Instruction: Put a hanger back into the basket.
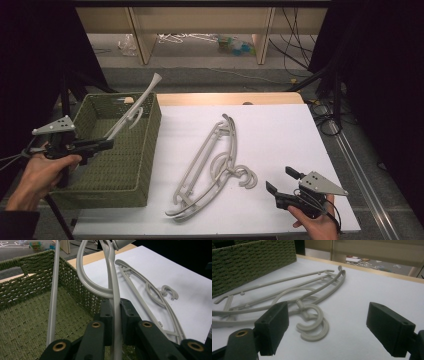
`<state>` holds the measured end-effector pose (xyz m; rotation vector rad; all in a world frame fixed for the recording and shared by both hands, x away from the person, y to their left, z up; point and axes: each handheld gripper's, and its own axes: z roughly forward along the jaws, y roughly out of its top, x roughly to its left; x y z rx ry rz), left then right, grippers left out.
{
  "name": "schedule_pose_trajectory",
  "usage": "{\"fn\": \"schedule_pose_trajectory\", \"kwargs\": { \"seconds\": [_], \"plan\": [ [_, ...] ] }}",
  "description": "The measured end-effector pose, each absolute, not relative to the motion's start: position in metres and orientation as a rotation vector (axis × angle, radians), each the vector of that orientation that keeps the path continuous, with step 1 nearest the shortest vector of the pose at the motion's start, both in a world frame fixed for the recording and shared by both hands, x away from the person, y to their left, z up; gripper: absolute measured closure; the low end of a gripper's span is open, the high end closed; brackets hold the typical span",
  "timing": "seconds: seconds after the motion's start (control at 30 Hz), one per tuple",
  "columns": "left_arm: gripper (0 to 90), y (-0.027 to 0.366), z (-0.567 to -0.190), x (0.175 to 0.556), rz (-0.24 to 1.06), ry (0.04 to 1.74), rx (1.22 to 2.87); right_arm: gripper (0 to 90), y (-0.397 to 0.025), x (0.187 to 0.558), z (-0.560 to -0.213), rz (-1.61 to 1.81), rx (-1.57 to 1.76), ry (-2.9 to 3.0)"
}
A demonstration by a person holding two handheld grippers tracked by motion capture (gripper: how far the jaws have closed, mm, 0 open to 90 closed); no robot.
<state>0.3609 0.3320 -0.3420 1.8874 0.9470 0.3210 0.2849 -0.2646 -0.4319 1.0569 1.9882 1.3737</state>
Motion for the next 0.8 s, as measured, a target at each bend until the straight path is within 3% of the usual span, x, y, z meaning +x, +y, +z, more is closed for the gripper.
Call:
{"fn": "schedule_pose_trajectory", "kwargs": {
  "seconds": [0.8],
  "plan": [
    [81.0, 0.373, -0.365, 0.358, 0.313, 0.983, 1.939, 19.0, -0.262, 0.286, -0.433, 1.356, 1.048, 2.037]
  ]
}}
